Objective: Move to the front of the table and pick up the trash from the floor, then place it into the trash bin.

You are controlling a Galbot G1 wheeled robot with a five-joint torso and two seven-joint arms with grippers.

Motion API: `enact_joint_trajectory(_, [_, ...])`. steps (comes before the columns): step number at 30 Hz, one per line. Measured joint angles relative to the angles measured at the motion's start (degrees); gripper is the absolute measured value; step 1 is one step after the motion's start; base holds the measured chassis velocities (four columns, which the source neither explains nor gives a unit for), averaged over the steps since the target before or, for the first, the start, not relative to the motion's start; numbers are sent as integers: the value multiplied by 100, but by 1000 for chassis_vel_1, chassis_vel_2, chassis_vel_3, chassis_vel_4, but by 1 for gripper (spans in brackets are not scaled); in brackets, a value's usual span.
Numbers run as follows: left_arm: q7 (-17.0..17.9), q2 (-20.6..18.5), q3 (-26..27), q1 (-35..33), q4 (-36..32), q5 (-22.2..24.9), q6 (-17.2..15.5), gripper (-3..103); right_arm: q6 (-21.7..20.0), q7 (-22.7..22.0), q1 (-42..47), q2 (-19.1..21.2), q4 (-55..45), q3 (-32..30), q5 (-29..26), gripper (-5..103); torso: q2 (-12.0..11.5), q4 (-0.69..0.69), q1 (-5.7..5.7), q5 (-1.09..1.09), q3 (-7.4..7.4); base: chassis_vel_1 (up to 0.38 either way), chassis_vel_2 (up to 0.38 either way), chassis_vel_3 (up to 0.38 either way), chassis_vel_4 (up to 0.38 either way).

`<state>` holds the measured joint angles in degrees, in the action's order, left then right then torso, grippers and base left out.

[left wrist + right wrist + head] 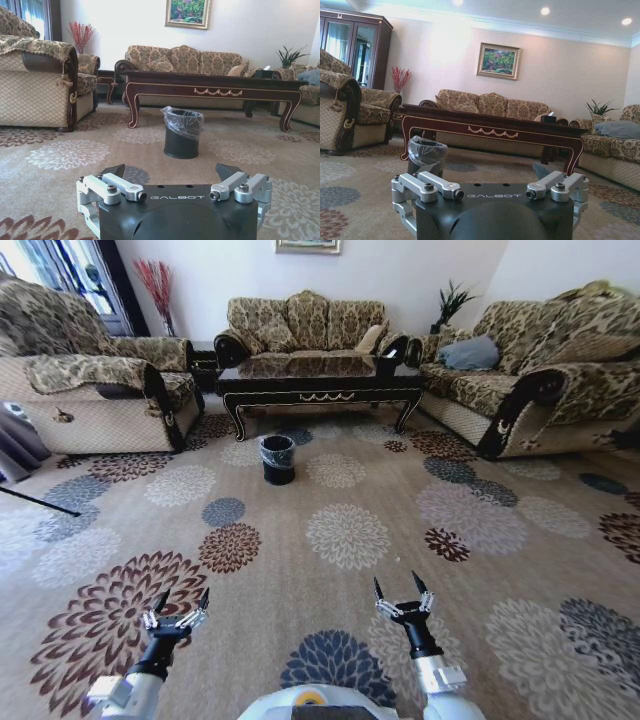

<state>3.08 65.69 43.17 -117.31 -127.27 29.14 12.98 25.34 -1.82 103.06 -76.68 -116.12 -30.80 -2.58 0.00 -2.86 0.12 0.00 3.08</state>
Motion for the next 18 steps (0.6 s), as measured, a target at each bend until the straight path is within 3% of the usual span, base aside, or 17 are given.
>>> enact_joint_trajectory(9, [0, 0, 0, 0, 0, 0, 0, 100, 0, 0, 0, 0, 0, 0, 0, 100, 57, -1, 11, 0, 43, 0, 0, 0, 0])
enact_joint_trajectory(18, [0, 0, 0, 0, 0, 0, 0, 100, 0, 0, 0, 0, 0, 0, 0, 100, 278, -1, 17, 0, 257, 0, 0, 0, 0])
